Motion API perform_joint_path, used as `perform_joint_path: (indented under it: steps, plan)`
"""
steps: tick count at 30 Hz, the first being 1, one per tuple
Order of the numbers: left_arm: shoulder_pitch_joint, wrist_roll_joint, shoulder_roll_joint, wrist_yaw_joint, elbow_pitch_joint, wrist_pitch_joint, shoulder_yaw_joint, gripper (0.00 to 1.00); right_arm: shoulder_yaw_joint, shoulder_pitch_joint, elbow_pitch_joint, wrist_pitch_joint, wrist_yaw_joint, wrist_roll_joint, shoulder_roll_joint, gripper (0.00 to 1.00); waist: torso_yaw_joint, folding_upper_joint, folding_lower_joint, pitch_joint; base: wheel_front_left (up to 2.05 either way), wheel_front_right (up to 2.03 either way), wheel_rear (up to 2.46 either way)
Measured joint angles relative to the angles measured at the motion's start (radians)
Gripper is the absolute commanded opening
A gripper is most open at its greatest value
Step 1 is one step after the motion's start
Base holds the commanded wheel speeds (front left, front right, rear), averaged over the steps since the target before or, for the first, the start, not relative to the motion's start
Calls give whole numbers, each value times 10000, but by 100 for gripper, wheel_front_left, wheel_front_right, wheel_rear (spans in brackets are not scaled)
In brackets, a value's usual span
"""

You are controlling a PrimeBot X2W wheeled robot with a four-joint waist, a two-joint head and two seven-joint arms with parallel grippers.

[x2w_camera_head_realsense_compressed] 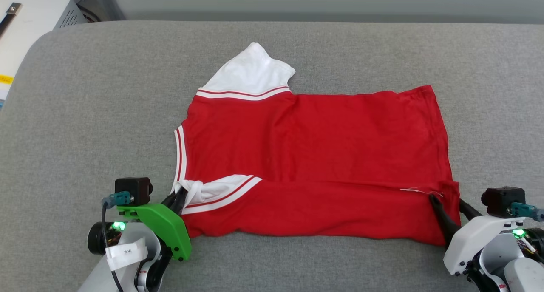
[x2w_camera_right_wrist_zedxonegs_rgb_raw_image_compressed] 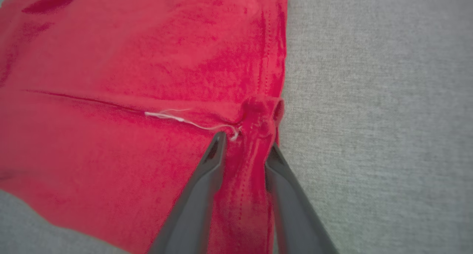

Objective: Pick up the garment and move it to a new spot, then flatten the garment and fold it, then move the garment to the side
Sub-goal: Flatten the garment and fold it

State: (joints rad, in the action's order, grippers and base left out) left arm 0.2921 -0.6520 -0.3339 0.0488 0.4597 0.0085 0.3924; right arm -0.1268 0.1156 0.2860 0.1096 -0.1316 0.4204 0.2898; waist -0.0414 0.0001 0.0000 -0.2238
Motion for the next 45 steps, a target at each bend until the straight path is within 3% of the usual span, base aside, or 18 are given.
perform_joint_path:
  steps: [1, 8, 14, 18, 24, 29, 36, 45]
  plan:
    - [11, -2, 27, -2, 113, -19, -8, 100, 27, 1, 25, -230, 0, 0, -27, 100, -1, 0, 0, 54, 0, 0, 0]
    - [17, -50, 27, -280, 313, -355, -224, 100, 548, -80, -328, -1802, 0, -242, -303, 100, -47, 0, 0, 531, 0, 0, 0]
    - [-41, -102, -533, -589, -48, -161, -529, 100, 1039, -562, -1149, -2243, 0, -752, -777, 100, -17, -1, 0, 1012, 0, 0, 0]
    - [-161, -336, -1049, -583, -779, 821, -560, 100, 1287, -1017, -1695, -2061, 0, -943, -1104, 100, 35, 0, 0, 1317, 0, 0, 0]
    - [-704, -1260, -1856, -462, -2266, 3590, -374, 100, 1526, -1528, -2395, -1638, 2, -1179, -1476, 100, 145, 0, 0, 1546, 0, 0, 0]
    - [-1174, -1843, -2151, -876, -3175, 5225, -219, 100, 1559, -1570, -2706, -1434, 2, -1200, -1603, 100, 240, 0, 0, 1400, 0, 0, 0]
    - [-1357, -1829, -2278, -1327, -3122, 5687, -40, 100, 1463, -1523, -2819, -1317, 2, -1189, -1628, 100, 457, 0, 0, 924, 0, 0, 0]
    - [-721, -1760, -2084, -1145, -2017, 5923, 242, 100, 1346, -1244, -2683, -1208, 2, -965, -1536, 100, 758, 0, 0, 290, 0, 0, 0]
